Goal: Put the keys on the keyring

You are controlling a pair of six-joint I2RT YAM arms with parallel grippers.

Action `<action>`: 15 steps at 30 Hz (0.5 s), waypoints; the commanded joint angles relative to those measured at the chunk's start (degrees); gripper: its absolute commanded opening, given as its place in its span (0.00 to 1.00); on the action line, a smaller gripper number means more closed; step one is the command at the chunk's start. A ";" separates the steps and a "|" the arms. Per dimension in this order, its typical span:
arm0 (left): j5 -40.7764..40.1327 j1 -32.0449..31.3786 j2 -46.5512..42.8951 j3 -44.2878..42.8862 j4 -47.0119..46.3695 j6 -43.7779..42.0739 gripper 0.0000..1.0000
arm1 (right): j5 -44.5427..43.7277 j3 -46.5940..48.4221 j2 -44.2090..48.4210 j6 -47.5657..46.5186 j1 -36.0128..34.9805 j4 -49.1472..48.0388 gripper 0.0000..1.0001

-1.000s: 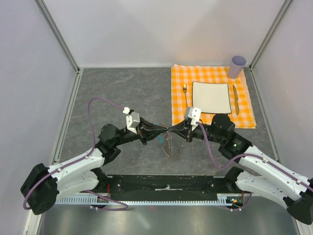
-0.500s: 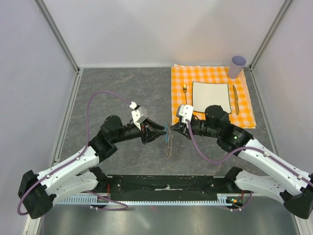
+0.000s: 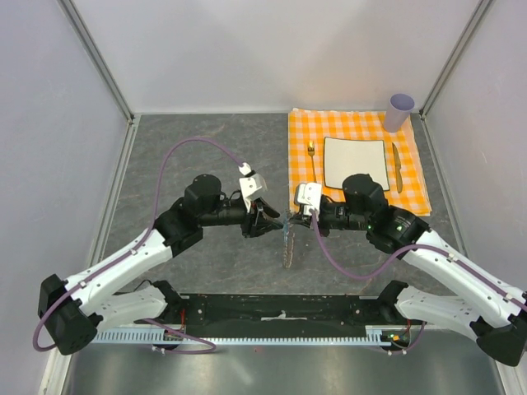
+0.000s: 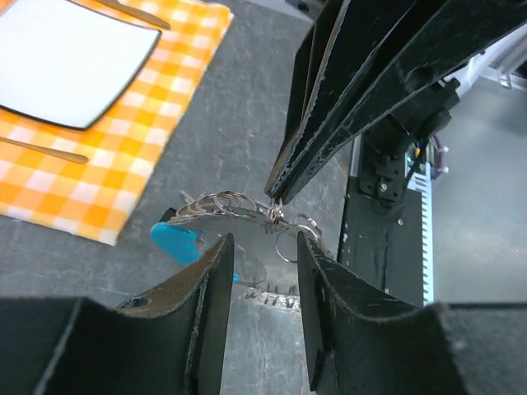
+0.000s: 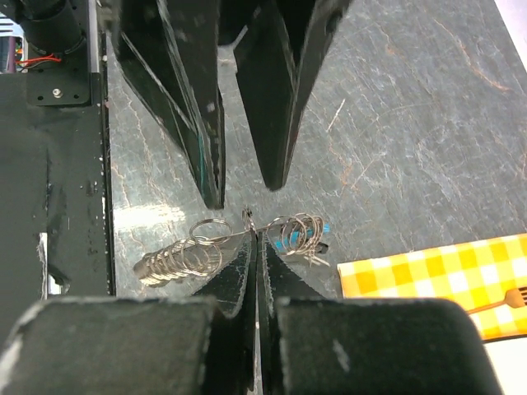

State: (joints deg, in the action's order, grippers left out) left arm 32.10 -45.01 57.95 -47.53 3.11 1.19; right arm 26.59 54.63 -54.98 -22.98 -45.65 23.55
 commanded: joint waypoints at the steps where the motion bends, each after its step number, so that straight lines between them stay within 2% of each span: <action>1: 8.23 0.01 2.95 -2.65 1.11 -2.07 0.44 | 4.25 3.99 0.23 -2.68 -0.58 -0.97 0.00; 4: 11.05 0.01 3.48 -3.36 0.93 -2.42 0.44 | 4.52 4.43 -0.04 -3.29 -0.67 0.18 0.00; 15: 11.67 0.01 3.13 -4.77 1.81 -4.97 0.44 | 6.81 4.34 -0.48 -3.65 -1.20 0.97 0.00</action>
State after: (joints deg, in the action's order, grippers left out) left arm 41.08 -45.01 61.78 -49.47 4.43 -0.99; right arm 30.39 56.21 -55.31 -25.36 -46.37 26.22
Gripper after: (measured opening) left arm 0.436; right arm 0.006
